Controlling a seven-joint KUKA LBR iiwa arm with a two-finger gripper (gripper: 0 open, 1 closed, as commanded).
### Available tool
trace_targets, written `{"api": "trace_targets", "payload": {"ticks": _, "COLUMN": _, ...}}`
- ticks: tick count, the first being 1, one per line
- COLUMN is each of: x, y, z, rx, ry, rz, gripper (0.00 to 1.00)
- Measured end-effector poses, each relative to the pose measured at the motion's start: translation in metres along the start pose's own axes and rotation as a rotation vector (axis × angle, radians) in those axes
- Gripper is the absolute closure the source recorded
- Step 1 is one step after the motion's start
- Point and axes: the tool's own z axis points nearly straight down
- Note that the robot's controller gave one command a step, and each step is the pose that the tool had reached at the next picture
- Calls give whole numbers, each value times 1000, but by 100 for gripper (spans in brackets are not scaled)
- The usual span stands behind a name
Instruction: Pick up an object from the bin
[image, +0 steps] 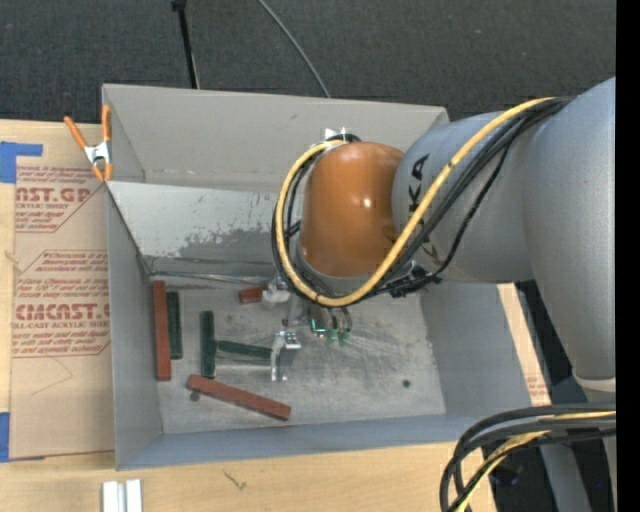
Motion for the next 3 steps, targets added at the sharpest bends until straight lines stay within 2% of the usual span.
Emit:
{"api": "trace_targets", "payload": {"ticks": 1, "x": -17, "y": 4, "z": 79, "rx": -5, "ry": -16, "rz": 107, "gripper": 100}}
{"api": "trace_targets", "payload": {"ticks": 2, "x": -17, "y": 4, "z": 79, "rx": -5, "ry": -16, "rz": 107, "gripper": 100}}
{"api": "trace_targets", "payload": {"ticks": 3, "x": -19, "y": 5, "z": -48, "rx": 0, "ry": -2, "rz": 68, "gripper": 100}}
